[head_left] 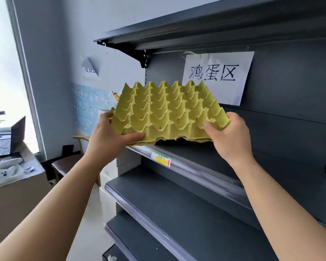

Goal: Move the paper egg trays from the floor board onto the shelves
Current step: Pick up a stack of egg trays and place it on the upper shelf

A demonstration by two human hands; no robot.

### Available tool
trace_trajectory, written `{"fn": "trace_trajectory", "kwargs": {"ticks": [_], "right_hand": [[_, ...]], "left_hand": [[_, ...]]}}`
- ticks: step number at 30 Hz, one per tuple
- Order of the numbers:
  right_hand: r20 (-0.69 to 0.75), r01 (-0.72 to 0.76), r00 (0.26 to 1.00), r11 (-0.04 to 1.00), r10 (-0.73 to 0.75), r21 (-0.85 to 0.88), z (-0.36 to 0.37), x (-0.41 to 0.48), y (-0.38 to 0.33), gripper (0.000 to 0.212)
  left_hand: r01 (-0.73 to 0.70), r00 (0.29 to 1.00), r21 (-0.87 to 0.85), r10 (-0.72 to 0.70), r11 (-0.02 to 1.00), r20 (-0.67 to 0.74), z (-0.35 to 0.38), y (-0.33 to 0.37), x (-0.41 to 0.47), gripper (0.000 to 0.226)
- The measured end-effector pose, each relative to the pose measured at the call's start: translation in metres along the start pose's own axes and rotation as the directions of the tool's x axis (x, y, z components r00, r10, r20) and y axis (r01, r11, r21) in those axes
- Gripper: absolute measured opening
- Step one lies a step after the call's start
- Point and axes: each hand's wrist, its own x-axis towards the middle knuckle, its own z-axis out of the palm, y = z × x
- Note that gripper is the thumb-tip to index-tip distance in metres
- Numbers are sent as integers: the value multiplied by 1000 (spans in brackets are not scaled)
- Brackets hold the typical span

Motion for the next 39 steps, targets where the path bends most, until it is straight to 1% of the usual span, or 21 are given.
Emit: {"fn": "trace_trajectory", "kwargs": {"ticks": [5,10,19,24,29,32,34,36,39], "right_hand": [[8,1,1000,999,-1,-34,63,44,0,60],[-41,10,999,997,-14,-79,125,76,-10,64],[-174,-121,981,966,82,-229,218,99,-32,61],[-215,-190,969,919,120,-344,246,96,-39,53],[-233,-249,959,879,163,-408,262,93,-39,61],[-232,-307,946,857,227,-413,265,91,-35,64],[-220,-334,940,839,261,-430,266,87,-33,62],[-219,-347,936,821,275,-454,267,84,-31,61],[-221,-359,932,813,287,-459,266,84,-34,62]], "left_hand": [[-37,999,-33,38,999,7,3,-31,77,96],[-71,997,-59,73,996,34,5,-74,161,100],[-119,964,-141,149,983,218,11,-137,287,98],[-126,925,-174,179,977,335,23,-162,319,93],[-111,905,-208,185,972,383,34,-179,337,95],[-106,886,-185,177,977,429,41,-179,343,95],[-103,874,-162,167,981,456,43,-179,346,94],[-113,871,-140,166,984,462,44,-179,346,94],[-155,882,-103,184,983,433,44,-179,344,93]]}}
